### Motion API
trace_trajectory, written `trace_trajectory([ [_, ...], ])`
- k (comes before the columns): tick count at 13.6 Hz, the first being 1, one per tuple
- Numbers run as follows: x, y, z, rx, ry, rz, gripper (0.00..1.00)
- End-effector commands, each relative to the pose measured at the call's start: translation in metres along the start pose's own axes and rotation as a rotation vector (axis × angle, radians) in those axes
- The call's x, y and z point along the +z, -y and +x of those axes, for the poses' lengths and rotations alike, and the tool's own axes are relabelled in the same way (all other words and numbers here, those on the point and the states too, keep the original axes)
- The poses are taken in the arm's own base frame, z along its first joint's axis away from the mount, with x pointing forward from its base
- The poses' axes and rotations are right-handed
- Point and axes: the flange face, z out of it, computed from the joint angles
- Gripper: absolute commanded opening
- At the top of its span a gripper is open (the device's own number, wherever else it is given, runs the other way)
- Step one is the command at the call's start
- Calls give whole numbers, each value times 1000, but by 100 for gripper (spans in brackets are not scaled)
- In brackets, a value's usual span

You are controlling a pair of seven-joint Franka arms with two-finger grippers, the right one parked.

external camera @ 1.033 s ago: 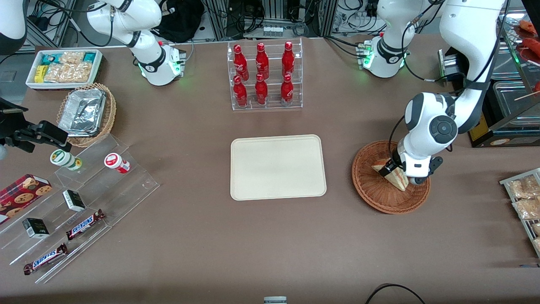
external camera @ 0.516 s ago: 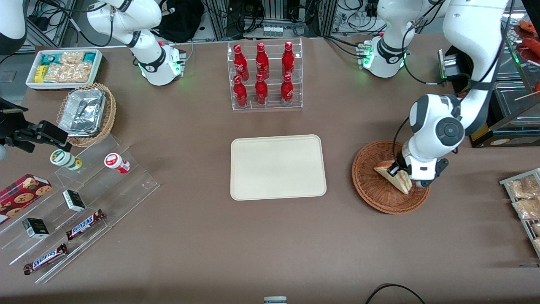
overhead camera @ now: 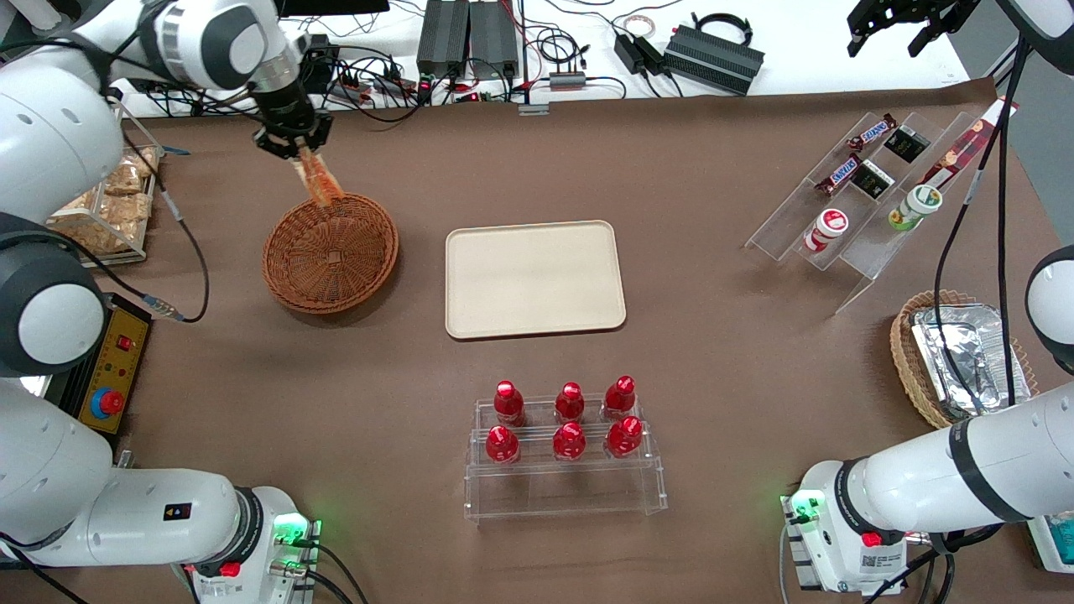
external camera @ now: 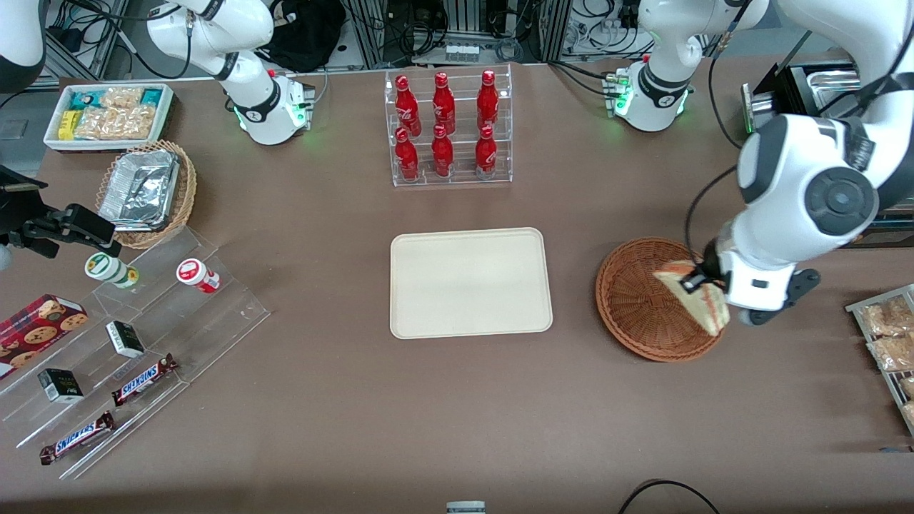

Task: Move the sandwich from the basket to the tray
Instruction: 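Lift the sandwich and carry it with the left gripper over the cream tray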

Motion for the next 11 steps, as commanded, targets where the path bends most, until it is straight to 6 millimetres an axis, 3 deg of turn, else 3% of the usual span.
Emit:
trace_trajectory([
  [1, 21, -75, -51, 159, 20, 19, 13],
  [2, 30, -96, -65, 204, 17, 5, 12],
  [6, 71, -193, -159, 351, -4, -46, 14],
  [11, 131, -254, -220, 461, -32, -67, 12],
])
